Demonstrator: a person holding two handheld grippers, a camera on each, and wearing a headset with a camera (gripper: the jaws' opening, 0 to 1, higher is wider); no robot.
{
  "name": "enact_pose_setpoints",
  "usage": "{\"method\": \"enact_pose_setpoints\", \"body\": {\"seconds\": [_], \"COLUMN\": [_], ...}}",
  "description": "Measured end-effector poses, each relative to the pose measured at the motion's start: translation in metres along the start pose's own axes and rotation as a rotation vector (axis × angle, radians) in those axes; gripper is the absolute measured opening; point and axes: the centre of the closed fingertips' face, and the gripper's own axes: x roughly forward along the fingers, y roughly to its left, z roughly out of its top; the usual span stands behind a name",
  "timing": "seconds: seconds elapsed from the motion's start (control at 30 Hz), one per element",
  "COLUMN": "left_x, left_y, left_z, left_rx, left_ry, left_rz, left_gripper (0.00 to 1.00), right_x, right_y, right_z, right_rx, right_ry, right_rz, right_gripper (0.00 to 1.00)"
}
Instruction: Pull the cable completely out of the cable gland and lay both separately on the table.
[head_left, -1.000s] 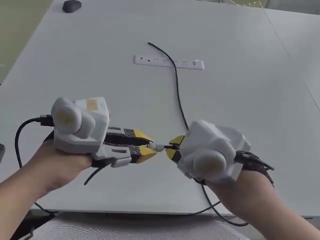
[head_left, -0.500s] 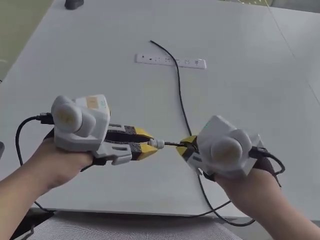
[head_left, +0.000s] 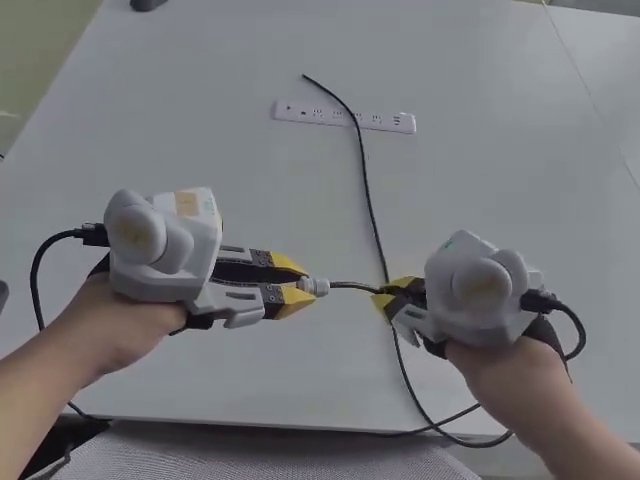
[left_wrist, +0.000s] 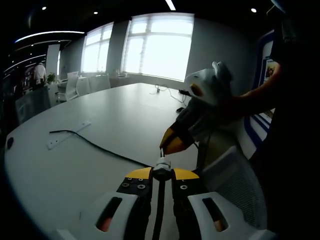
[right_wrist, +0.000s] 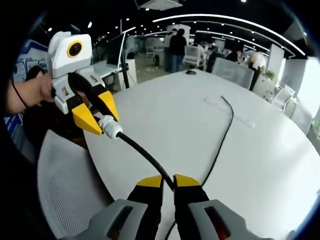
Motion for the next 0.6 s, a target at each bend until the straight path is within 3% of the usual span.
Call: {"method": "enact_pose_setpoints", "body": {"seconds": [0.27, 0.43, 0.53, 0.6], "left_x": [0.001, 0.004, 0.007, 0.009], "left_y": [0.000, -0.003, -0.005, -0.006], "left_z": [0.000, 0.000, -0.002, -0.003], "left_rx": [0.001, 0.003, 0.010, 0.015], "left_ry": [-0.001, 0.001, 0.009, 0.015], "left_rz": [0.002, 0.000, -0.003, -0.004], "left_gripper": [0.15, 0.15, 0.15, 0.15], "right_x": [0.004, 0.007, 0.008, 0.009], "right_y": [-0.020, -0.027, -0.027, -0.031], "right_z": [-0.022, -0.035, -0.040, -0.045], "right_rx": [0.200, 0.300, 0.404, 0.409], "right_ry": [0.006, 0.016, 0.011, 0.019], "right_rz": [-0.002, 0.000, 0.019, 0.007], "right_gripper": [0.03, 0.03, 0.03, 0.03]}}
